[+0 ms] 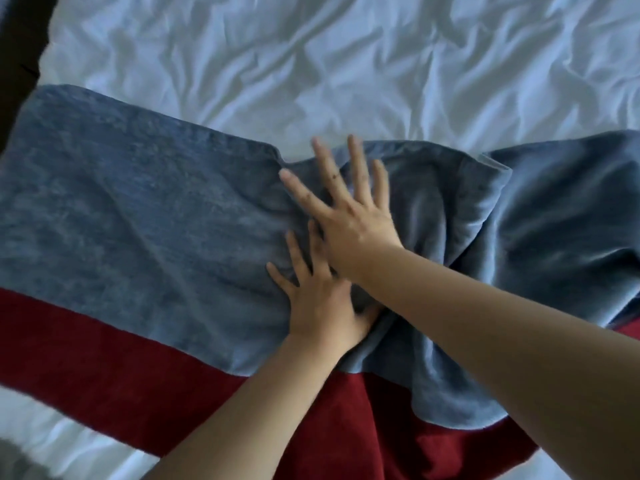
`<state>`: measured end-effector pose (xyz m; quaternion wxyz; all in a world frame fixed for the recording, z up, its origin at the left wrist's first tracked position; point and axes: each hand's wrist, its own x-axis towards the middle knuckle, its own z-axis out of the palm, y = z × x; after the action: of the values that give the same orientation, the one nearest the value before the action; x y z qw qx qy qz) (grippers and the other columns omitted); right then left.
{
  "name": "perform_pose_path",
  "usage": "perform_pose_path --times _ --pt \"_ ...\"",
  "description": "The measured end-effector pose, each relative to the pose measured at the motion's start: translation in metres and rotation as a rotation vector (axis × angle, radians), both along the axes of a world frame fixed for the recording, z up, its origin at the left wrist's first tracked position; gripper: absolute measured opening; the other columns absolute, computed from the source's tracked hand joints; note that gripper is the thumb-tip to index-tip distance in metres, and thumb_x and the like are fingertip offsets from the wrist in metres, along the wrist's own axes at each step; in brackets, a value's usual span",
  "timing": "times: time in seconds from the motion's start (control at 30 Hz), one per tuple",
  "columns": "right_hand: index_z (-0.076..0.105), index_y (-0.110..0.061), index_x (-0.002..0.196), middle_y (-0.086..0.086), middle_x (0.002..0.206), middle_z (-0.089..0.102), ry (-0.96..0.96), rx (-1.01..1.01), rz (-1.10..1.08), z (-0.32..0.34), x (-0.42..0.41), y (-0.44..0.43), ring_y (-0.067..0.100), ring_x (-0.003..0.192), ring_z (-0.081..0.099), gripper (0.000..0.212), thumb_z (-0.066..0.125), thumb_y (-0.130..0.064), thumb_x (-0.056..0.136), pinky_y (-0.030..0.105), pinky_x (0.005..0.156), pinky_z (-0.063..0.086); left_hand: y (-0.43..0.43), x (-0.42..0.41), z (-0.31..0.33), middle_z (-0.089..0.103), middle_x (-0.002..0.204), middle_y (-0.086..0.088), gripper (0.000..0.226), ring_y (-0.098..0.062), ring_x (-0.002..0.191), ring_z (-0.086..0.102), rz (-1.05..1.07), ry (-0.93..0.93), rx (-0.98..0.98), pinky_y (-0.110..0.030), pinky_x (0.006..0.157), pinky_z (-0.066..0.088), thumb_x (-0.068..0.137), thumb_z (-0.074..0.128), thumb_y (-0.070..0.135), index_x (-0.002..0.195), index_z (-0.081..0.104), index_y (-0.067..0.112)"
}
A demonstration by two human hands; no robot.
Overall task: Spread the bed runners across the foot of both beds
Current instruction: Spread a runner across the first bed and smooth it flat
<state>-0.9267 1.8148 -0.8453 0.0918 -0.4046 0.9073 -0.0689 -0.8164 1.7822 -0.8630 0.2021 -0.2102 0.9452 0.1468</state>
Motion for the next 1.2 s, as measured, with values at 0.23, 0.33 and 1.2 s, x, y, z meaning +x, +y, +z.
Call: perform_pose_path --times 0.23,0.33,1.2 --pt "0.01 -0.046 0.157 -0.004 0.168 -0.012 -0.192 0.049 -0.252 -0.035 0.0 -0.004 0.02 0.154 -0.014 0.068 0.031 -0.044 0.092 0.068 0.112 -0.016 0.064 0.077 -0.012 0.001 0.168 -0.023 0.082 -0.056 0.15 -0.011 -0.261 0.112 0.017 -0.083 0.108 0.005 0.09 0.037 0.066 0.157 -0.008 0.047" --pt "0.007 -0.045 0.157 -0.004 0.167 -0.019 -0.266 0.147 -0.315 -0.022 0.005 -0.023 0.024 0.153 -0.019 0.072 0.036 -0.039 0.092 0.077 0.106 -0.015 0.074 0.082 -0.015 0.013 0.167 -0.023 0.096 -0.057 0.149 -0.005 -0.199 0.161 0.014 -0.085 0.106 0.006 0.09 0.042 0.058 0.153 -0.027 0.037" --pt "-0.009 -0.045 0.157 -0.008 0.168 -0.015 -0.159 0.295 -0.071 -0.009 0.074 0.223 0.02 0.155 -0.01 0.065 0.009 -0.062 0.097 0.047 0.125 0.0 0.066 0.089 -0.022 -0.017 0.169 -0.01 0.06 -0.045 0.152 -0.019 -0.175 0.194 -0.019 -0.077 0.113 -0.004 0.095 0.028 0.075 0.151 0.01 0.063"
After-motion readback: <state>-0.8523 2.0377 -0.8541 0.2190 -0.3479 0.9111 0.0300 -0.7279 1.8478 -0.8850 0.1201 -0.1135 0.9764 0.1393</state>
